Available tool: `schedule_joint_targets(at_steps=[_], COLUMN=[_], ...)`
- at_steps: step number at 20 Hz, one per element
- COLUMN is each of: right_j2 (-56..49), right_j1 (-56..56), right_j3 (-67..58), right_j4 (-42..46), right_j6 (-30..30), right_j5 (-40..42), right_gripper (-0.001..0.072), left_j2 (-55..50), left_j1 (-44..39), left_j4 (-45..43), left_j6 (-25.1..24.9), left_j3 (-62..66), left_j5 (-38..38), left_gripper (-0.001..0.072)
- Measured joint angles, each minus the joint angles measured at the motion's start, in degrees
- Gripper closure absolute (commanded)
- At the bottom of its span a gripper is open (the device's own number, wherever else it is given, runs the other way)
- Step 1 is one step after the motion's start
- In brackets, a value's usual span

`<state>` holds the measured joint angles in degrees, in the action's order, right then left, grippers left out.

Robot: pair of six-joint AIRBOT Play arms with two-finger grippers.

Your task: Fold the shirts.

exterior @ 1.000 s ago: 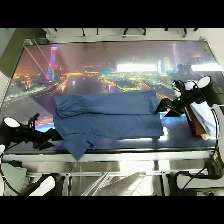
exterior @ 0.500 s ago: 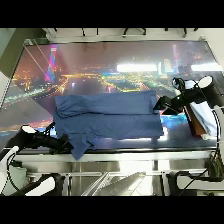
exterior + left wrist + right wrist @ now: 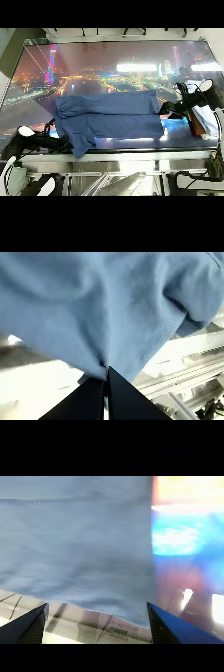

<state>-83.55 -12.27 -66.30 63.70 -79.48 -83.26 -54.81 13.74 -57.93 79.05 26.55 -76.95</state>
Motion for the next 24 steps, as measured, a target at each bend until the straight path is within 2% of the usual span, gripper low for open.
schedule_joint_targets(at_steps=[6,12,13,14,15,19,24], right_j2=[-0.59,-3.15,-3.32,-3.48,-3.89,-0.55,10.84], right_j1=[-2.49,-2.95,-2.99,-2.95,-2.91,-3.19,-3.41], right_j3=[8.63,13.7,14.4,15.19,15.98,16.92,17.27], right_j4=[-2.93,-7.67,-8.33,-8.41,-8.35,-7.32,2.34], right_j6=[3.56,6.78,7.34,8.09,8.68,10.08,6.23], right_j5=[5.44,7.21,7.26,7.41,7.45,6.34,1.27], right_gripper=[0.001,0.0022,0.0191,0.0644,0.0692,0.0692,0.0692], left_j2=[10.99,11.58,10.73,9.81,8.81,6.25,12.22], left_j1=[6.38,7.43,7.48,7.52,7.54,7.54,7.5], left_j4=[-4.33,-5.27,-5.29,-5.29,-5.31,-6.4,-12.37], left_j6=[2.84,3.69,3.69,3.69,3.69,3.43,4.9], left_j3=[-0.02,0.11,0.46,1.05,1.99,7.19,10.16], left_j5=[-6.1,-8.72,-8.98,-9.2,-9.22,-9.97,-13.22], left_gripper=[0.0697,0.0698,0.0698,0.0698,0.0698,0.0698,0.0698])
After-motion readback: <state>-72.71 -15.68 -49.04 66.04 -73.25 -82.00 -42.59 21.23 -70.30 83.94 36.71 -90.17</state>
